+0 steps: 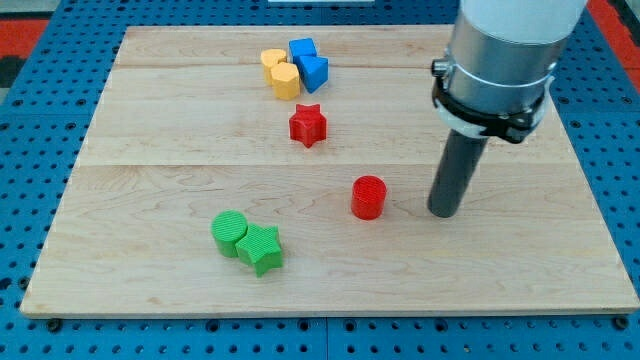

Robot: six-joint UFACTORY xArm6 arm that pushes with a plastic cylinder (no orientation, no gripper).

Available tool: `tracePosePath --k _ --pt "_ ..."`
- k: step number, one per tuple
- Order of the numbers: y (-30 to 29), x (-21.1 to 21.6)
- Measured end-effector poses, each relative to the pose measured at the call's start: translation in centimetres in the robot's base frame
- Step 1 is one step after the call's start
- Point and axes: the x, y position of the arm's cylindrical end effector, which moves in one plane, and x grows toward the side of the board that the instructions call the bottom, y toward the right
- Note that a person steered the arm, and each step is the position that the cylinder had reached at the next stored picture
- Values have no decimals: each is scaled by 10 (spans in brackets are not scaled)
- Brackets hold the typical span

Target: Place the red star diagonally to the top right of the red circle

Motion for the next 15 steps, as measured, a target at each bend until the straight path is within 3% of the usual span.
tracePosePath --k 2,3,6,7,8,9,10,12,13,14,15 --pt "-41 -30" --pt "5 -75" --pt "-205 -84" --pt "-142 -113" --pt "-41 -110" --pt "-38 -95" --pt "-113 -100" --pt "-108 -111" --pt "-135 -136" --pt "-140 -149" --pt "-81 -159"
